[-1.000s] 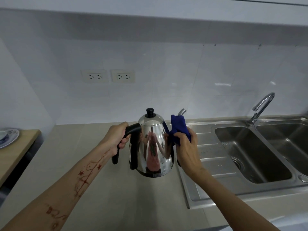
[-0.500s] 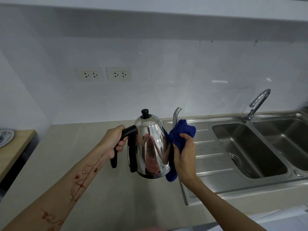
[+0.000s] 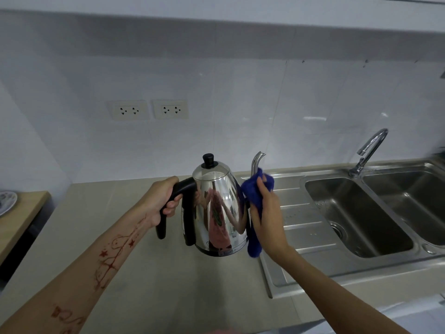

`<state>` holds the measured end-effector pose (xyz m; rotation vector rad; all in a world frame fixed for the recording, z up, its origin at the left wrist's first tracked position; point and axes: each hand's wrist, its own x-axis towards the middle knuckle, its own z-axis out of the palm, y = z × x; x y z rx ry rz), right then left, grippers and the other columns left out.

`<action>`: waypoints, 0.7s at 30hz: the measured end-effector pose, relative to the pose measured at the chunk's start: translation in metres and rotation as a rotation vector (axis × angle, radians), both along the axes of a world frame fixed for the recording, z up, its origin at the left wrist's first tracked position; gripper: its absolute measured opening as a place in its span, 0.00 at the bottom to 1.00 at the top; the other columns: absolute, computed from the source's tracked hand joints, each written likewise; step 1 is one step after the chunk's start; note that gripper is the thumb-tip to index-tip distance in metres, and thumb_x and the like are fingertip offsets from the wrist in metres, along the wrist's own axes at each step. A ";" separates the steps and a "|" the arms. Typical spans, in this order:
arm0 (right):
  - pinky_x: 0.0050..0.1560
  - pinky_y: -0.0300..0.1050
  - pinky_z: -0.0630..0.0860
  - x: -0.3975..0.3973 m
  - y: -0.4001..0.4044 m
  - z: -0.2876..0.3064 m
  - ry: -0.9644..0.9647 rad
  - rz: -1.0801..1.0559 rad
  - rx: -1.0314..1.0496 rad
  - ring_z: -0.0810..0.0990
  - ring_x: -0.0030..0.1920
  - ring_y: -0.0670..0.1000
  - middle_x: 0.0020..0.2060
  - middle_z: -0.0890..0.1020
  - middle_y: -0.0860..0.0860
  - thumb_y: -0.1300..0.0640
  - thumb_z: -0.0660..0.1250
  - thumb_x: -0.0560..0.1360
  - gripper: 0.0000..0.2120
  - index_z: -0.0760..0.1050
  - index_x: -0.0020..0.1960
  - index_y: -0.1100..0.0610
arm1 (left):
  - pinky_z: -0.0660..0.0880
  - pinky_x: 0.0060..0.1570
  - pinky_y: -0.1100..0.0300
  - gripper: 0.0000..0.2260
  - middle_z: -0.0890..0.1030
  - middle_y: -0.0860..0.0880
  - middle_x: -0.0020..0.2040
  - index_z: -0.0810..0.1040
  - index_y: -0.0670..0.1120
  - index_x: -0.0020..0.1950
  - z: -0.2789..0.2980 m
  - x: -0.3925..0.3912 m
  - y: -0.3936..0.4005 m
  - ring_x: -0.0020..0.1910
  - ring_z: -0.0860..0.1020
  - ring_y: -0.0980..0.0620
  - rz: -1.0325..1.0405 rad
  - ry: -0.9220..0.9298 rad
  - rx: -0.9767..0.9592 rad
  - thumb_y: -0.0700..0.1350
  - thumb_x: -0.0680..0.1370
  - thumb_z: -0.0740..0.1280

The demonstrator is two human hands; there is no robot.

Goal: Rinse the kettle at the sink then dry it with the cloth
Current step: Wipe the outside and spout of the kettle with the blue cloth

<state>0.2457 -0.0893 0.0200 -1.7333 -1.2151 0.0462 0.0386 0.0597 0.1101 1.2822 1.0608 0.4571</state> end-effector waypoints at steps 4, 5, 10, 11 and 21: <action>0.56 0.55 0.78 0.002 -0.001 -0.002 0.148 0.020 0.060 0.78 0.52 0.51 0.59 0.75 0.52 0.62 0.62 0.80 0.24 0.60 0.71 0.45 | 0.57 0.22 0.62 0.22 0.62 0.50 0.20 0.66 0.45 0.25 -0.004 -0.003 -0.002 0.17 0.57 0.54 -0.019 -0.010 -0.016 0.45 0.79 0.54; 0.54 0.54 0.79 0.002 0.008 0.007 0.186 -0.010 0.104 0.79 0.51 0.52 0.59 0.75 0.53 0.61 0.62 0.80 0.24 0.60 0.70 0.45 | 0.56 0.22 0.61 0.22 0.62 0.50 0.20 0.66 0.45 0.25 -0.004 -0.002 -0.003 0.17 0.57 0.54 -0.018 -0.020 -0.025 0.46 0.80 0.54; 0.62 0.51 0.73 -0.020 0.009 0.014 0.200 -0.008 0.205 0.74 0.58 0.51 0.59 0.72 0.50 0.52 0.59 0.81 0.17 0.64 0.69 0.50 | 0.55 0.21 0.62 0.21 0.62 0.50 0.19 0.66 0.44 0.25 -0.001 0.005 0.001 0.17 0.56 0.54 -0.013 -0.013 0.008 0.46 0.79 0.55; 0.63 0.51 0.72 -0.025 0.003 0.009 0.200 0.014 0.195 0.74 0.59 0.49 0.59 0.73 0.49 0.52 0.58 0.82 0.15 0.66 0.68 0.49 | 0.55 0.21 0.63 0.21 0.62 0.50 0.19 0.66 0.44 0.26 -0.002 0.005 0.001 0.17 0.56 0.54 -0.013 -0.007 0.014 0.46 0.79 0.55; 0.69 0.59 0.69 -0.030 0.002 -0.003 0.296 0.058 0.171 0.70 0.70 0.52 0.74 0.64 0.51 0.59 0.58 0.82 0.31 0.49 0.76 0.35 | 0.54 0.20 0.63 0.20 0.62 0.49 0.19 0.66 0.43 0.26 -0.004 0.001 0.006 0.16 0.56 0.54 0.025 -0.021 0.027 0.45 0.78 0.55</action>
